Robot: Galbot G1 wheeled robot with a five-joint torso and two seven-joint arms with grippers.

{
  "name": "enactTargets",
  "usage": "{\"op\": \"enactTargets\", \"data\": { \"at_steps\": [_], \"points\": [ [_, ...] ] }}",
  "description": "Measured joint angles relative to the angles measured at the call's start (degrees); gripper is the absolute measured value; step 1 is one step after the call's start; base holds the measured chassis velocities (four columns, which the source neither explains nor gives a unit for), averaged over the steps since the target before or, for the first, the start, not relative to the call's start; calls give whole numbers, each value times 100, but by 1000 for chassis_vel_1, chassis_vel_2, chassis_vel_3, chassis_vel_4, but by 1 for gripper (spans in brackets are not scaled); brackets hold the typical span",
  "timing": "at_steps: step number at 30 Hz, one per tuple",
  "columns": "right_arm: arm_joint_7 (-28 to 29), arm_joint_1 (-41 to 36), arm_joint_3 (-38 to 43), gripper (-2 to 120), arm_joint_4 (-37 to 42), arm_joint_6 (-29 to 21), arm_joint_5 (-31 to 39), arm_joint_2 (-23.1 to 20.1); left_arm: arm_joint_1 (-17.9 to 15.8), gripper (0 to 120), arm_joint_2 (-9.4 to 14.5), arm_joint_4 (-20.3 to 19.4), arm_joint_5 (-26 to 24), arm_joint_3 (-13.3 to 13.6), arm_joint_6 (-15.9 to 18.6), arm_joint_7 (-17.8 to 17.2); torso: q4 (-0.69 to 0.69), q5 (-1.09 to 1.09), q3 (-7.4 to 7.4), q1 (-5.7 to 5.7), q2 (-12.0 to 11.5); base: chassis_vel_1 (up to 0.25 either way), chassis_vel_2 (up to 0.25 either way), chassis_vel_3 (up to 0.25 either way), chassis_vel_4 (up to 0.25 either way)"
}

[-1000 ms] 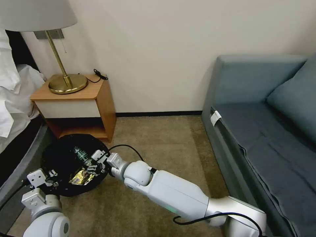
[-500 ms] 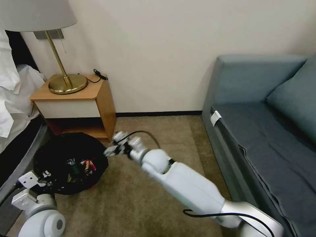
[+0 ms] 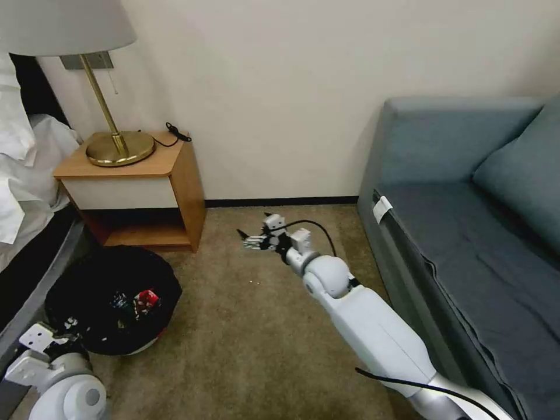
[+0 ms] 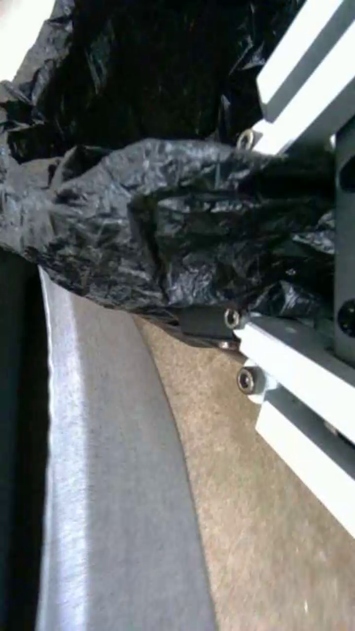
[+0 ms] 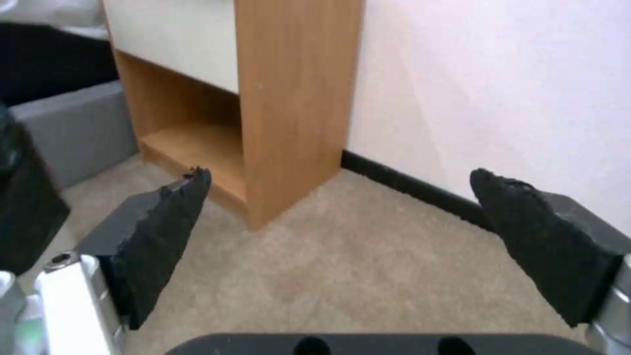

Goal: Pick up the trash bin, then pick up the garbage on the floor and place it into the trash bin.

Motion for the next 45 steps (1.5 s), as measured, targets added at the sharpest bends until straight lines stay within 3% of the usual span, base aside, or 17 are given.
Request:
{"op": "enactTargets", "data": {
  "at_steps": [3, 9, 12, 19, 22, 24, 27, 28, 30, 37, 45],
  "points": [
    [-139, -155, 62, 100, -20, 47, -185, 47, -172, 4, 80, 442, -388, 79, -328, 76, 0, -2, 0, 0, 0, 0, 0, 0, 0],
    [-220, -216, 62, 100, -49, 47, -272, 116, -259, 4, 121, 632, -689, 122, -345, 73, 1, -1, 0, 0, 0, 0, 0, 0, 0],
    [-281, -256, 51, 100, -70, 47, -331, 166, -319, 4, 145, 705, -1041, 150, -188, 18, 1, -1, 0, 0, 0, 0, 0, 0, 0],
    [-335, -362, 37, 100, -83, 26, -403, 188, -331, 27, 173, 666, -1168, 128, 454, -86, 1, 0, 0, 0, 0, 0, 0, 0, 0],
    [-360, -446, 52, 100, -85, 21, -436, 189, -316, 43, 188, 622, -930, 125, 519, -100, 0, -1, 0, 0, 0, 0, 0, 0, 0],
    [-360, -452, 55, 100, -85, 21, -436, 189, -315, 43, 191, 617, -896, 123, 519, -102, 0, -1, 0, 0, 0, 0, 0, 0, 0],
    [-342, -491, 106, 100, -85, 21, -394, 202, -297, 58, 250, 540, -325, 83, 460, -229, 0, -2, 0, 0, 0, 0, 0, 0, 0],
    [-342, -491, 106, 100, -85, 21, -394, 202, -297, 58, 250, 540, -325, 83, 460, -229, 0, -2, 0, 0, 0, 0, 0, 0, 0],
    [-291, -500, 179, 100, -92, 21, -298, 224, -260, 69, 336, 488, 270, 15, 385, -274, 0, -2, 0, 0, 0, 0, 0, 0, 0],
    [-170, -426, 367, 100, -152, 21, -31, 344, -42, 96, 475, 119, 1338, -152, 377, -147, 1, -2, 0, 0, 0, 0, 0, 0, 0],
    [-44, -334, 549, 100, -224, -24, 201, 497, 44, 100, 516, -204, 2041, -261, 681, -204, 1, -1, 0, 0, 0, 0, 0, 0, 0]
  ]
}}
